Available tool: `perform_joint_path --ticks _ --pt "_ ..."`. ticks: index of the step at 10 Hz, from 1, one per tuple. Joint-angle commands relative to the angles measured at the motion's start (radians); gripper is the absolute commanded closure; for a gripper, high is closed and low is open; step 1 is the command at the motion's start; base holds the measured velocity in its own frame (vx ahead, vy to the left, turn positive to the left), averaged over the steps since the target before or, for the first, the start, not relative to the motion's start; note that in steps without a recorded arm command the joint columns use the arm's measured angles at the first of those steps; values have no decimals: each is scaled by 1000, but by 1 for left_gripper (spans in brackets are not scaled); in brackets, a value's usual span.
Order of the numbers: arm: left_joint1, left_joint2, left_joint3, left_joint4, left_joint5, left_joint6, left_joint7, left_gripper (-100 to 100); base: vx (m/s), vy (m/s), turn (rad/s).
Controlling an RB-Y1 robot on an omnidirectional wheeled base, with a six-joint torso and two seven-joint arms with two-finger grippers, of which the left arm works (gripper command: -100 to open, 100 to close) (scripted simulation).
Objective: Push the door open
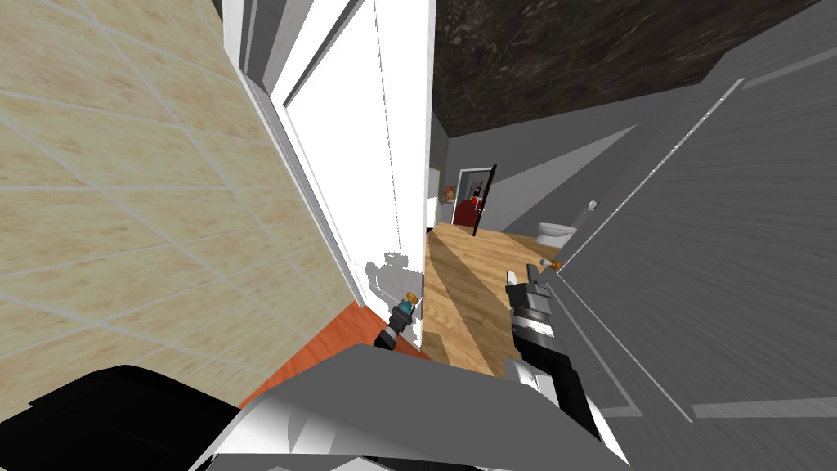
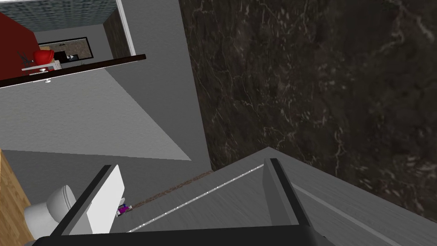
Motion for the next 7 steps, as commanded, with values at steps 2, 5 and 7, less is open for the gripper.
perform_joint_path --ticks 2,5,7 --pt "5 1 -1 1 0 -3 0 100 0 0 0" --pt "2 2 -8 -1 26 -5 71 100 32 -9 -1" --pt "3 3 -12 -1 42 -8 113 100 29 -14 4"
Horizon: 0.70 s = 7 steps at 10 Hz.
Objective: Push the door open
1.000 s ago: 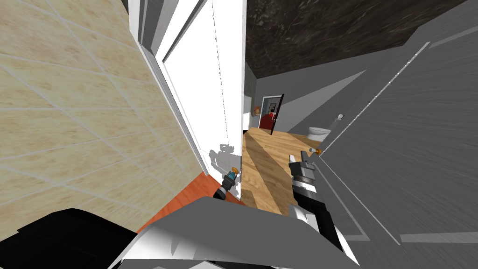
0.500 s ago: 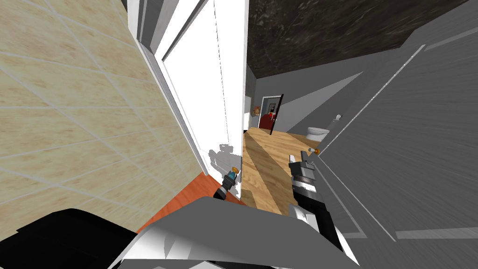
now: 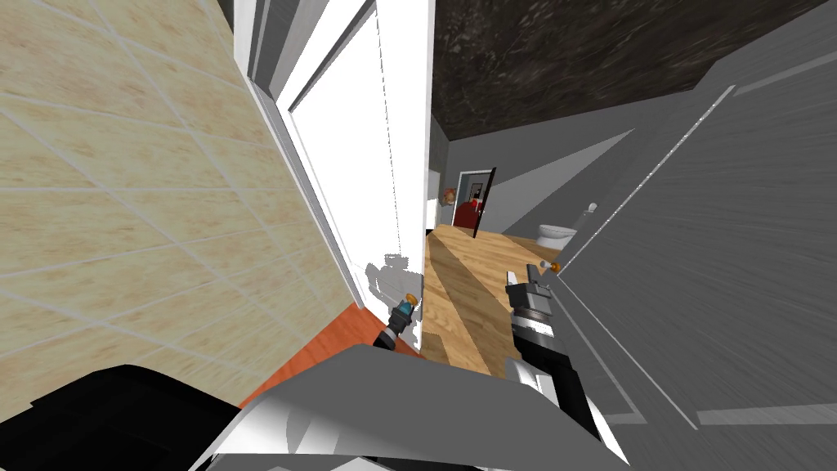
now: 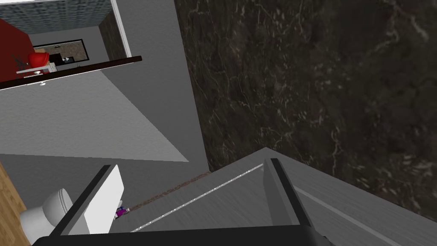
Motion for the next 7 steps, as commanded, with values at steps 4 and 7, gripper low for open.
perform_joint_path --ticks 4,7 --pt "-2 0 -12 -5 47 -12 120 100 43 -12 -3" --pt "0 2 -23 -6 85 -20 204 100 55 -19 -2"
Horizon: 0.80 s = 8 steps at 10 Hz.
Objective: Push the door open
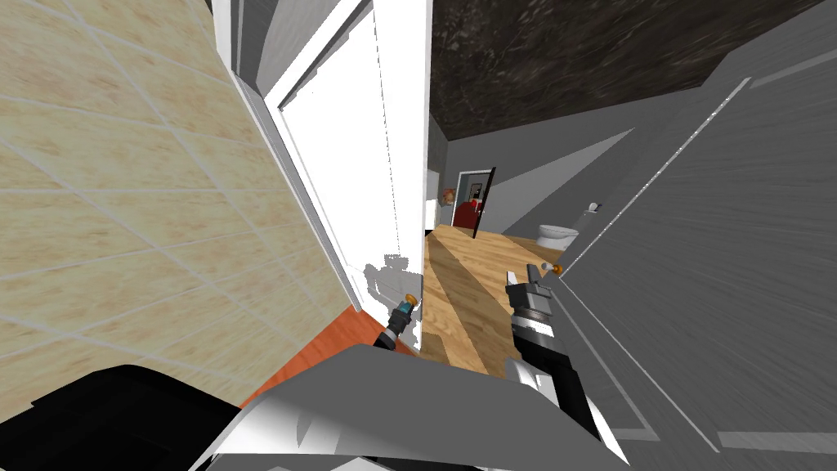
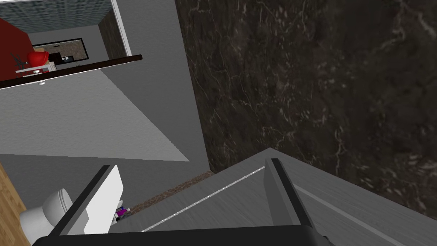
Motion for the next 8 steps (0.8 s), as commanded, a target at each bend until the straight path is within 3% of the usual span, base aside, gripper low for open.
perform_joint_path --ticks 1,8 --pt "-3 1 0 -10 11 0 35 100 48 -19 3" --pt "2 3 -22 -12 87 -15 218 100 44 -13 0"
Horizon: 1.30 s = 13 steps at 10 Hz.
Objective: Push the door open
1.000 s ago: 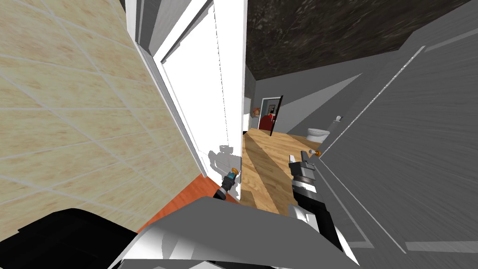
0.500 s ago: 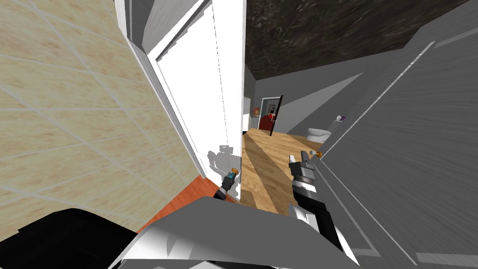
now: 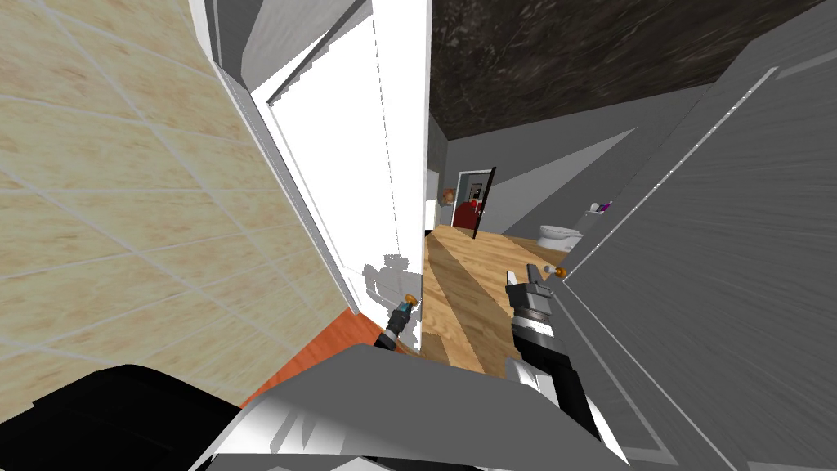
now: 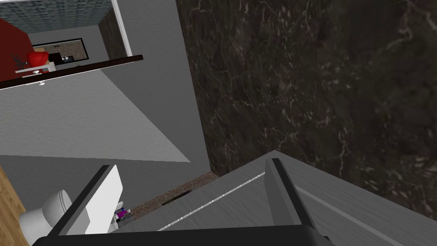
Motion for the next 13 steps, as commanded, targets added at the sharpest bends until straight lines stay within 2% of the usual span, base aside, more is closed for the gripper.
perform_joint_path --ticks 1,2,4,5,6,7,9,10,11,12,13 --pt "-4 1 -4 -4 27 -8 50 100 63 -21 4" --pt "-4 1 -4 -4 27 -8 64 100 45 -13 0" --pt "-2 1 -14 -5 61 -14 126 100 57 -15 -4" --pt "-2 1 -14 -5 61 -14 142 100 54 -11 3" --pt "-1 1 -19 -5 79 -18 177 100 56 -6 -1" --pt "-1 1 -19 -5 79 -18 183 100 41 -9 -2" --pt "1 2 -29 -7 117 -25 250 100 56 -21 4" --pt "1 2 -29 -7 117 -25 264 100 50 -18 4" --pt "3 2 -35 -7 135 -28 301 100 51 -10 0" --pt "3 2 -35 -7 135 -28 305 100 36 -1 -2" --pt "4 2 -40 -8 154 -32 345 100 40 -6 -3"
